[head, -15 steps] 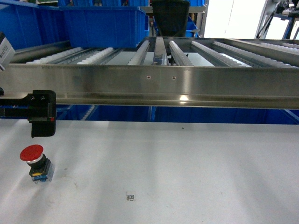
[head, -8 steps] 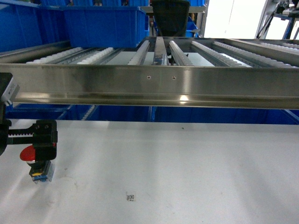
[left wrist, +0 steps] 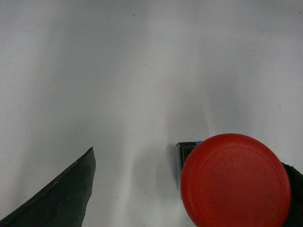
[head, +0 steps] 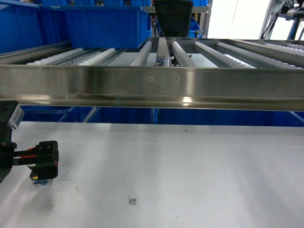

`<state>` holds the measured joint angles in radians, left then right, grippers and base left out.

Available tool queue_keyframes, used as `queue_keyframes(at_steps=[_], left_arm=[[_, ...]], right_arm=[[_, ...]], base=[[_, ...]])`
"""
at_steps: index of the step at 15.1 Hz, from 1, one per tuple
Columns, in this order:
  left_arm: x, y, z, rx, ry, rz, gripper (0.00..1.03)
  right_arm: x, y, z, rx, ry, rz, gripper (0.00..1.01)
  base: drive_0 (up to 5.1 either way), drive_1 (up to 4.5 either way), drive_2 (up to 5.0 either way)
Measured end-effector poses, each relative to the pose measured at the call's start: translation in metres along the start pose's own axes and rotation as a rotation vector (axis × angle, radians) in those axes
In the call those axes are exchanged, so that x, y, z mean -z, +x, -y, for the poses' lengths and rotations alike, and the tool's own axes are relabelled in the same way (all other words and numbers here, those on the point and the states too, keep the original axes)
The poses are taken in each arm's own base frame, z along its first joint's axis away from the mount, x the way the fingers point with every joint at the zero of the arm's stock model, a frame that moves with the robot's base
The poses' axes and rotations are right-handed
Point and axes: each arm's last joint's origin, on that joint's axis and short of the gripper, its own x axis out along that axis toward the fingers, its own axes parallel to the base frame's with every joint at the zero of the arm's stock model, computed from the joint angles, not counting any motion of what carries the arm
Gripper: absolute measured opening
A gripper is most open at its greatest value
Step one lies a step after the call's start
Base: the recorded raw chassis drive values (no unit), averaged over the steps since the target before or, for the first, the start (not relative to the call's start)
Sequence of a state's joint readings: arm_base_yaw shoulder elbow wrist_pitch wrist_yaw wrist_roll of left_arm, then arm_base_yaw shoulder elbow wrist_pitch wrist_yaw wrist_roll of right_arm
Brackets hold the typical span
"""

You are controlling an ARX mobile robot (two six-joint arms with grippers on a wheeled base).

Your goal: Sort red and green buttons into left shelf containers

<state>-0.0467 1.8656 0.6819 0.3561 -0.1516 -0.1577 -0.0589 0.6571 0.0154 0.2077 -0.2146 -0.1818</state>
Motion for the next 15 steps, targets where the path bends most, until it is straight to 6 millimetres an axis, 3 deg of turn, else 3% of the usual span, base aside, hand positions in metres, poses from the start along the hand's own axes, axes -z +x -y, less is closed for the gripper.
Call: queue_keyframes(at_steps=[3, 13, 14, 15], left_arm=[[-0.005, 0.007, 0.001, 0.022, 0.014, 0.012, 0.98], [0.006, 0.021, 0.012, 0.071, 0.081, -0.035, 0.97], [0.007, 0.022, 0.013, 0.074, 0.091, -0.040, 0.89], [0.007, 0.023, 0.014, 0.068, 0.110, -0.047, 0.69]], right_arm=[[0.000, 0.000, 0.000, 0.000, 0.000, 0.000, 0.26], [0.000, 0.000, 0.000, 0.000, 0.000, 0.000, 0.26], [0.000, 0.000, 0.000, 0.000, 0.000, 0.000, 0.26], [0.000, 0.000, 0.000, 0.000, 0.000, 0.000, 0.26]], base=[[0.0, 0.00, 0.0], [0.0, 0.00, 0.0], [0.0, 0.00, 0.0], [0.0, 0.00, 0.0]])
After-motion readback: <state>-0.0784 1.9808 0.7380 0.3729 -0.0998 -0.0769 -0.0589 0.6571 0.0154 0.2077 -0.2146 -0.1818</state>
